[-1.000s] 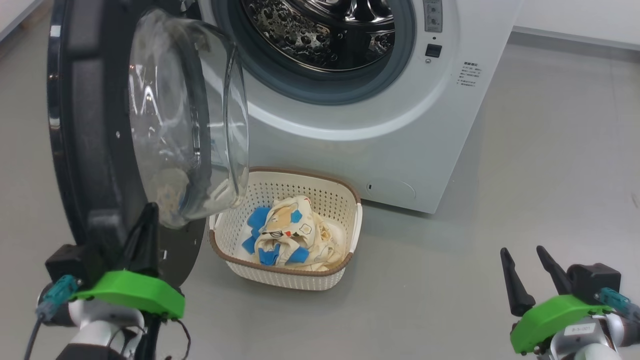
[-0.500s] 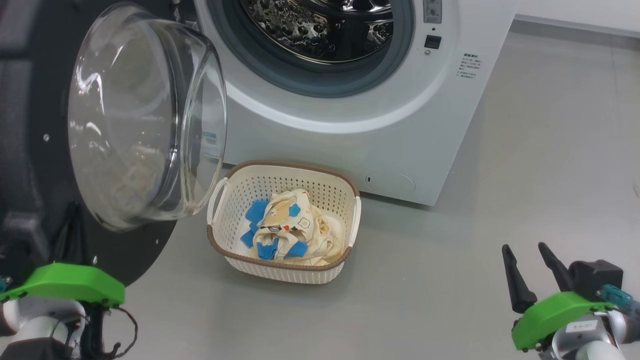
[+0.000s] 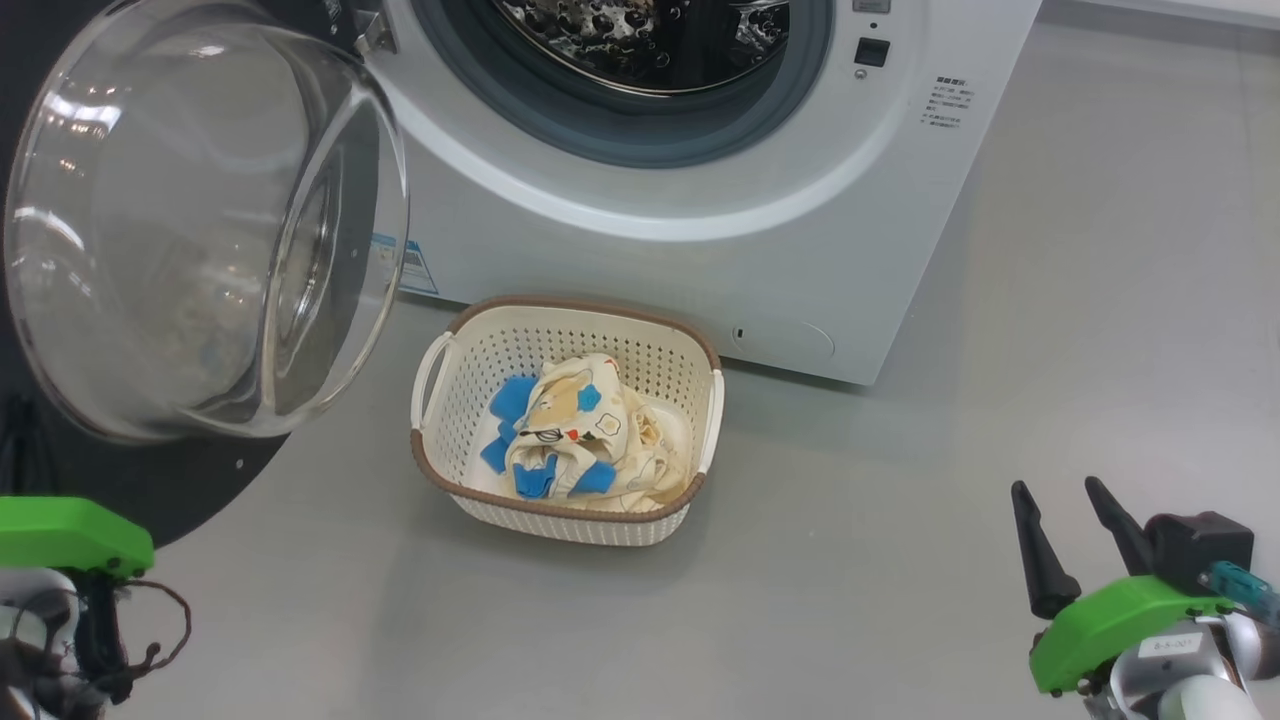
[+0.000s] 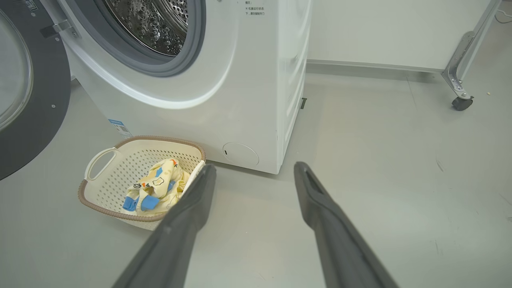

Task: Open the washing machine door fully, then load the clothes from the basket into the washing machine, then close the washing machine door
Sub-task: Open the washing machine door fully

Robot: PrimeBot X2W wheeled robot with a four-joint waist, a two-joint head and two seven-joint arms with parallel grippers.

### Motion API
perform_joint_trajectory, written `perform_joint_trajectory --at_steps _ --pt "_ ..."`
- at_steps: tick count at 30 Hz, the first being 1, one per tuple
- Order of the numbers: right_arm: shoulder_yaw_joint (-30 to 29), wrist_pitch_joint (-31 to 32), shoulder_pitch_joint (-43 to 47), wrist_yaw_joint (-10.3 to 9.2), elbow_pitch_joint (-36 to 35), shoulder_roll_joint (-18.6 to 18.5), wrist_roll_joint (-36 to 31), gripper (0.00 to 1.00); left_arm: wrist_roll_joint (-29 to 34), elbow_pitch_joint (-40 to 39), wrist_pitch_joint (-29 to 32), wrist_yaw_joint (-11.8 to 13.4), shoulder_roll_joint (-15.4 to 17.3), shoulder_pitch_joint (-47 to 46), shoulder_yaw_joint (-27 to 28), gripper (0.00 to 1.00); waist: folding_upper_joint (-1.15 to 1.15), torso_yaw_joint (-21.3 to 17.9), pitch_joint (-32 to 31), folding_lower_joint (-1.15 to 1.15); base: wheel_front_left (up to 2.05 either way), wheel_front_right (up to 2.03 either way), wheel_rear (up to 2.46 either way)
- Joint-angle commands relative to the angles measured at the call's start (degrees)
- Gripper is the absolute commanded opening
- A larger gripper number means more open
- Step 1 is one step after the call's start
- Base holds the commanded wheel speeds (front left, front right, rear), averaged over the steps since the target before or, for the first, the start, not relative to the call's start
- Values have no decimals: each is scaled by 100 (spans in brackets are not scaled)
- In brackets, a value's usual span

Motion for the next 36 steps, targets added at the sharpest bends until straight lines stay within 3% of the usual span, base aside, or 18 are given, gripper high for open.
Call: perform_joint_trajectory --at_steps 1,9,22,30,36 --pt "87 -4 -273 -1 -205 -54 -40 100 -35 64 -91 1366 384 -379 425 0 0 4 6 0 0 0 0" --pt "81 52 -292 -1 -257 -54 -92 100 -74 789 -145 1097 578 -716 650 0 0 33 44 0 0 0 0" --pt "121 73 -296 -1 -257 -54 -81 100 104 1392 -180 878 498 -1032 599 0 0 105 27 0 0 0 0" --pt "117 58 -290 -1 -235 -54 -65 100 275 1291 -188 796 322 -832 677 0 0 88 5 0 0 0 0" --pt "58 30 -260 -1 -229 -54 -53 100 598 762 -189 815 65 -467 759 0 0 52 -75 0 0 0 0"
